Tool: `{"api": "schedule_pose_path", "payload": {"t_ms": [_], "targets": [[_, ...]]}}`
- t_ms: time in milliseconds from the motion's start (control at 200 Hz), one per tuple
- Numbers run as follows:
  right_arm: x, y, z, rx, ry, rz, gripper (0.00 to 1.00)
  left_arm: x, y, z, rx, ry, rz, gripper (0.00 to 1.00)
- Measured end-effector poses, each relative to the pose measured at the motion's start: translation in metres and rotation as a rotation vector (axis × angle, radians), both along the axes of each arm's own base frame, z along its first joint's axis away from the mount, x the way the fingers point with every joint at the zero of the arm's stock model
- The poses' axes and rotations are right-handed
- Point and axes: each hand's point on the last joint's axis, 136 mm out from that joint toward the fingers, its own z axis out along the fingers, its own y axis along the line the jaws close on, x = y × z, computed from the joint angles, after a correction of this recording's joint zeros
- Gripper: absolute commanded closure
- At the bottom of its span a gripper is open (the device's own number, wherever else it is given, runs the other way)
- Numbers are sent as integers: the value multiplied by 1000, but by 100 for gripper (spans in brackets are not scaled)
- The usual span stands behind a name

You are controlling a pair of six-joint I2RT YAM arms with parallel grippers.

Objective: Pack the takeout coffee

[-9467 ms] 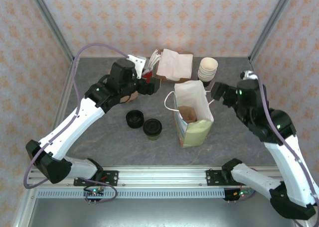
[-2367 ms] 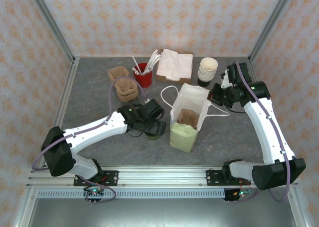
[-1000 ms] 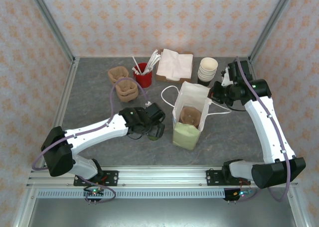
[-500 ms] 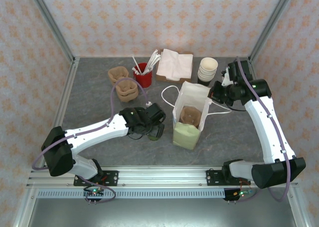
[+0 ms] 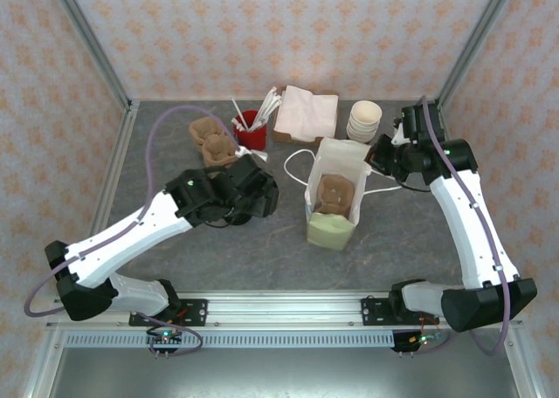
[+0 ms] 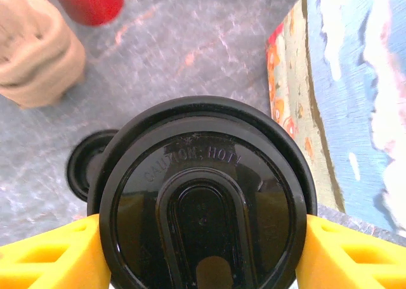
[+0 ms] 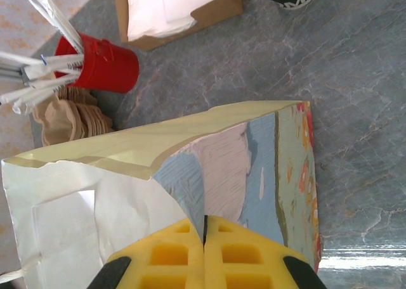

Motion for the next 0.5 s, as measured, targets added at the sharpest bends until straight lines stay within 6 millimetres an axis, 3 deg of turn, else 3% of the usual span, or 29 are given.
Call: {"api": "schedule_pose_path", "payload": {"t_ms": [265,500], "targets": [[1,12,13,6,-50,-42,100,3,17,77,-8,-124,10,33],[3,23,21,36,-78,-88,100,6,19,128,-65,-213,5,34]]}}
